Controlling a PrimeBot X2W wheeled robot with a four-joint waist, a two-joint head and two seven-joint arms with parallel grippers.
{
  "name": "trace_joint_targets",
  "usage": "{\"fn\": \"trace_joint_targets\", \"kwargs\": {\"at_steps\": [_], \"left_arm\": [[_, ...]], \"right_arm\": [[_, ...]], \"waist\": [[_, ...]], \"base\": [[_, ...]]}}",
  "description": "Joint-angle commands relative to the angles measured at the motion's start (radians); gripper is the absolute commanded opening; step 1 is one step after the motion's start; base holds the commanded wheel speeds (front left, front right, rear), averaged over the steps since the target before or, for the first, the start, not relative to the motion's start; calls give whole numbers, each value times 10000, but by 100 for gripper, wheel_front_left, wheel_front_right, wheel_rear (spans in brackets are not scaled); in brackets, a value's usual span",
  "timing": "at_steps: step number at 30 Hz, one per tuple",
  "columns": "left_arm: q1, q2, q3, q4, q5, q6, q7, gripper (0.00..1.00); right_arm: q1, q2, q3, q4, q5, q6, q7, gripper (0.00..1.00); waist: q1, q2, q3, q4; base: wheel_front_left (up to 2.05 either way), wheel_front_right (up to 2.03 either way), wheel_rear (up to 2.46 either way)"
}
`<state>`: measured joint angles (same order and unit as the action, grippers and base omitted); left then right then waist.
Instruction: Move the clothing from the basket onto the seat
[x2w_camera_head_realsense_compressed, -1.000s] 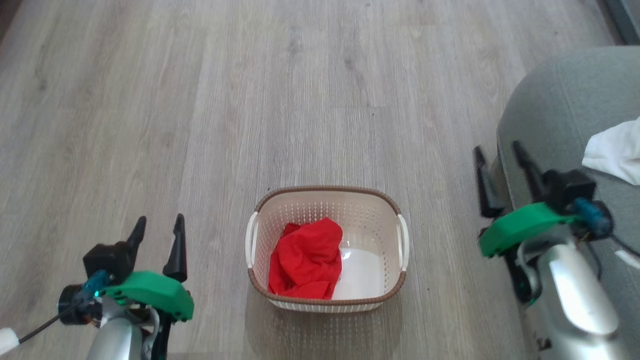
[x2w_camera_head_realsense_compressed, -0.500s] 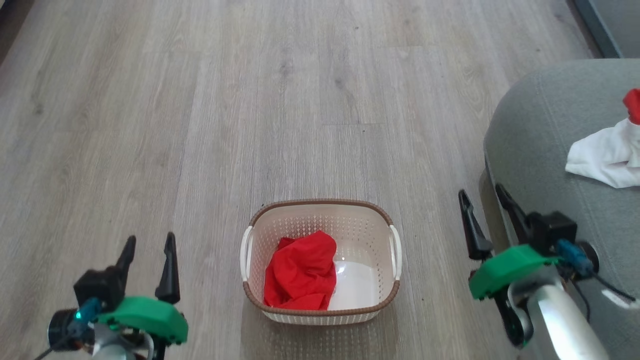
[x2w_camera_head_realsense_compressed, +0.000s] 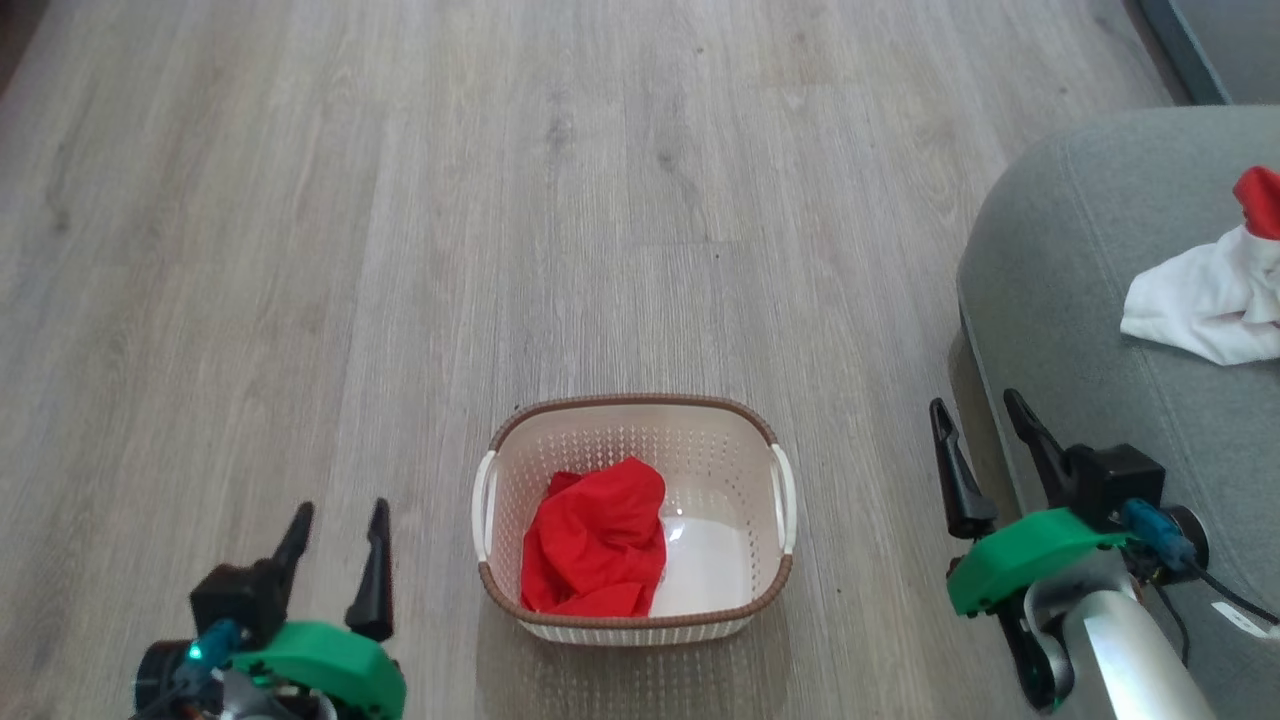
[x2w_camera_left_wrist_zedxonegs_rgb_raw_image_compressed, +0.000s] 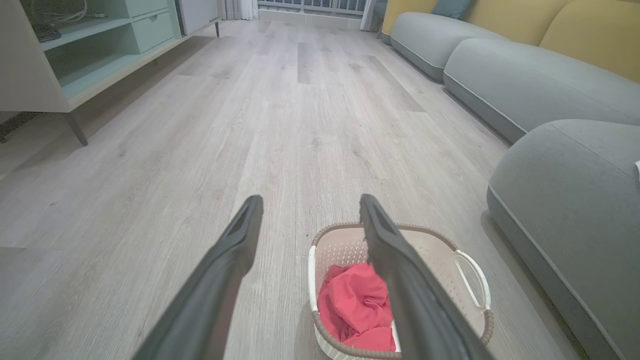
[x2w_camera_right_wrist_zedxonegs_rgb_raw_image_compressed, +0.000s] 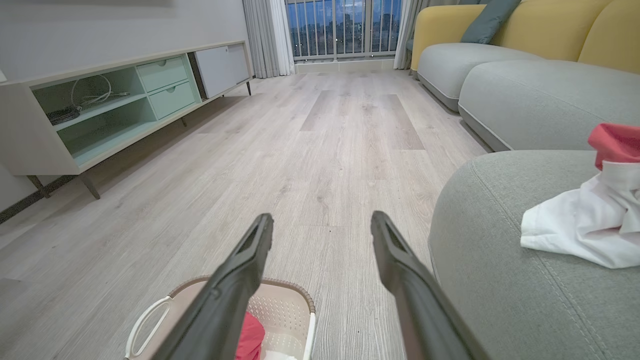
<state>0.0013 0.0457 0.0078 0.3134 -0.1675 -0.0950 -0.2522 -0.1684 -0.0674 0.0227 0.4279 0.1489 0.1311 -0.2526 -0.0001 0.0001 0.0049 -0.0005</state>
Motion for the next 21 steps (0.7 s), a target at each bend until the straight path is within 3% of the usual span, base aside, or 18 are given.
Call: {"fn": "trace_joint_targets", "kwargs": {"at_steps": [1, 6, 21], "left_arm": [[-302, 46, 224, -216, 6, -26, -95, 100], [-473, 46, -8, -80, -63, -77, -95, 100], [-3169, 46, -1298, 969, -105, -333, -95, 100]], "right_arm": [[-278, 65, 207, -364, -113, -4, -91, 100], [-624, 78, 252, -601, -170, -4, -91, 100], [-3148, 137, 0, -1874, -760, -4, -91, 100]], "waist": [[1, -1, 64, -35], [1, -1, 718, -168], [1, -1, 4923, -710]], "base": [[0, 0, 0], [0, 0, 0], [0, 0, 0]]}}
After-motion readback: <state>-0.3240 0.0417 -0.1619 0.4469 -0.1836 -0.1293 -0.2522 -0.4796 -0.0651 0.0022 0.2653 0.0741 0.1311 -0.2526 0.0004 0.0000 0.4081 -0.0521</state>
